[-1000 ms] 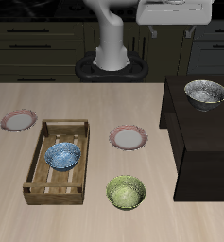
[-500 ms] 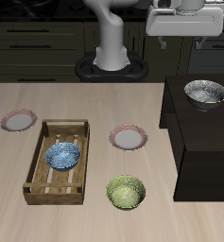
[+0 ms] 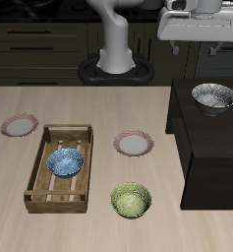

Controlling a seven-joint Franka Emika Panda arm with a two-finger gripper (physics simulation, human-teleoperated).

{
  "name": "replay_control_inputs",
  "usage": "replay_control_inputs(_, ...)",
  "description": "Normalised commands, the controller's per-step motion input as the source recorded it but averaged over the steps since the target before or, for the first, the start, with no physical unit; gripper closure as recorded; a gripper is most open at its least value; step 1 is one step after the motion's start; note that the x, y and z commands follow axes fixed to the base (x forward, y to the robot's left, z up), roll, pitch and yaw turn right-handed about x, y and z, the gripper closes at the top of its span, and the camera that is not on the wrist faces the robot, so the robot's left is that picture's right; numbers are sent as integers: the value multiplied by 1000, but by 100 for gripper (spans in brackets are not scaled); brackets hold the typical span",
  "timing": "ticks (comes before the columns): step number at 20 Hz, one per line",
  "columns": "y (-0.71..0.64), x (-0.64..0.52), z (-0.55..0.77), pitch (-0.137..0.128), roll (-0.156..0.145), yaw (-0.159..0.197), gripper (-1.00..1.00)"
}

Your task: Place the black bowl onto the plate that is in the center of the table

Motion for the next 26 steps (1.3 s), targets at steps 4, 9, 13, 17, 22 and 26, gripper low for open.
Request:
replay_control_inputs(4, 2, 363, -24, 0, -22, -14, -100)
replay_control_inputs(9, -19, 258, -68, 3, -39, -18, -100)
replay_control_inputs(13, 61, 7, -283, 21, 32, -11, -100)
replay_control_inputs(17, 114, -69, -341, 38, 42, -7, -100)
replay_control_inputs(22, -80, 27, -213, 22, 6, -19, -100)
replay_control_inputs(26, -39, -13, -152, 12, -9, 2, -100)
